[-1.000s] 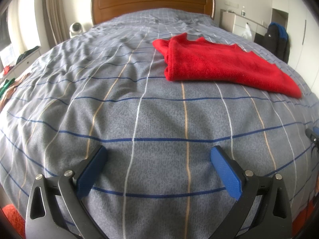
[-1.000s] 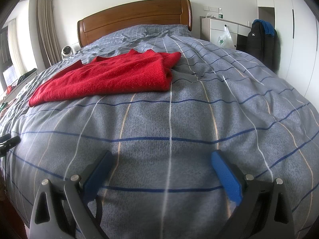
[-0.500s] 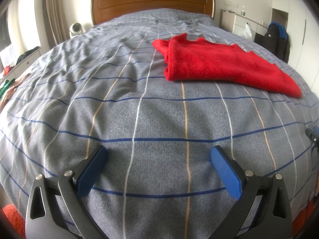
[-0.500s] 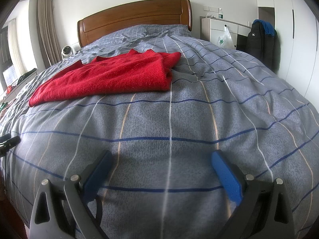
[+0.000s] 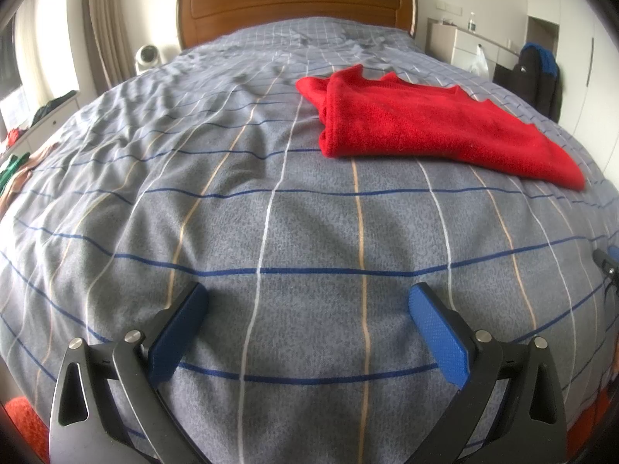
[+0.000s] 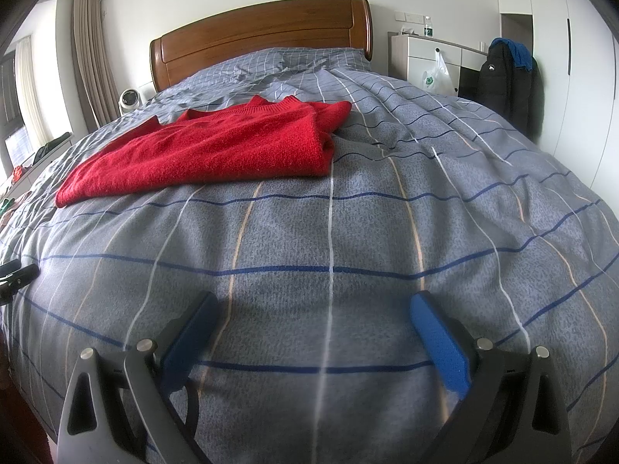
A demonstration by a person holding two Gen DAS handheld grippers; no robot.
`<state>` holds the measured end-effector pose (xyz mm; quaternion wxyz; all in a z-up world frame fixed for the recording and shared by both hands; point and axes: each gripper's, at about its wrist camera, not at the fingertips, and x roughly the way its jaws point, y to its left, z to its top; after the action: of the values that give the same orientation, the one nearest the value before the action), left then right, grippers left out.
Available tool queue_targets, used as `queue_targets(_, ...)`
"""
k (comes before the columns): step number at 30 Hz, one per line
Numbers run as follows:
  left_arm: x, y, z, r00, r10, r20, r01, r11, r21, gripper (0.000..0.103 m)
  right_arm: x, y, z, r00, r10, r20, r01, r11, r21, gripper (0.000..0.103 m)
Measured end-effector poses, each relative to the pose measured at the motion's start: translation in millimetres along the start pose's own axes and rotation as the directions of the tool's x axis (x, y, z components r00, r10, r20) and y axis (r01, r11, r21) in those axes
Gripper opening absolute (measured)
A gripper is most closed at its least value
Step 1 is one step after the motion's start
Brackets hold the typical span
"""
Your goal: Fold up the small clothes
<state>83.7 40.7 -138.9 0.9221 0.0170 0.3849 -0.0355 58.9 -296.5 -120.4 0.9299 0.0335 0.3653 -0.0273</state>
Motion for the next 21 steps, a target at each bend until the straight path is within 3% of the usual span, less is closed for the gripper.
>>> queue_targets(10,-12.2,5.7,9.2,1.0,-0.013,-0.026,0.013,1.0,0.004,0.102,-0.3,0.0,0.1,1.0,-0.002,-0.003,0.002,1.0,0.002,0.099)
queue_targets(14,-49.2,29.3,19.2,0.997,-0.04,0.058,0.044,0.996,-0.072,0.102,-10.6,-2.6,16.5,0.998,0.033,-0.047,-0.033,0.999,0.017,0.097)
queue_targets(19,-63.0,54.7,17.2,0.992,-0.04,0.12,0.057,0.988,-0.141,0.103,-14.7,-39.3,92.5,0.987,0.159,0.023,-0.161,0.97,0.185,0.097)
queue_targets(21,-51.2,60.4,14.1,0.996,-0.042,0.083,0.054,0.986,-0.156,0.102,17.6,-53.4,126.6,0.975,0.219,-0.032,-0.205,0.946,0.25,0.096)
